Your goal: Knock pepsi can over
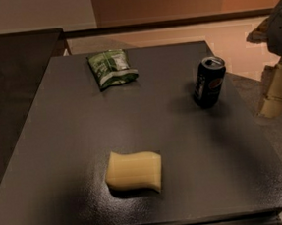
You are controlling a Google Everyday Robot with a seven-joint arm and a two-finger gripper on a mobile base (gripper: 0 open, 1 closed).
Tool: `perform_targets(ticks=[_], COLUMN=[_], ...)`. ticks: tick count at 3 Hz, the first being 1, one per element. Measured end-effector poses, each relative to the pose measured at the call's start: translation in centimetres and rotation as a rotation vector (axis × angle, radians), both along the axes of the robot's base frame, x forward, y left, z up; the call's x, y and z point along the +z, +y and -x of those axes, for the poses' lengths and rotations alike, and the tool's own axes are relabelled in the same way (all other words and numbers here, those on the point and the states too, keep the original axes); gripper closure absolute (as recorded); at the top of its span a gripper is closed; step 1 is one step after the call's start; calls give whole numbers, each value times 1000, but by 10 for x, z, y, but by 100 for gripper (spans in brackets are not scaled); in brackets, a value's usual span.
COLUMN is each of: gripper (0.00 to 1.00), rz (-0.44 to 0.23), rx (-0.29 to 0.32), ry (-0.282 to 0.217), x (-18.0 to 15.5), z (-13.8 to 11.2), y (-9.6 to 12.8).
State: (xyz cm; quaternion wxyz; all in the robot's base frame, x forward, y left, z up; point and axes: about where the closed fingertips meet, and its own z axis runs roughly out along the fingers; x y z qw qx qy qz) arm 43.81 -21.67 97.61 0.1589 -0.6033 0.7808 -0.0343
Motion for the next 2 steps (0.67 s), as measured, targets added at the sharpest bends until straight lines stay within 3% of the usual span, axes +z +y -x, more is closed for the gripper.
perform_targets(ticks=[1,2], gripper=[0,0], rz=[-1,-59], rx=[0,0], ry=[-8,-24], x=[1,-6], z=[-1,-18], y=[0,-3])
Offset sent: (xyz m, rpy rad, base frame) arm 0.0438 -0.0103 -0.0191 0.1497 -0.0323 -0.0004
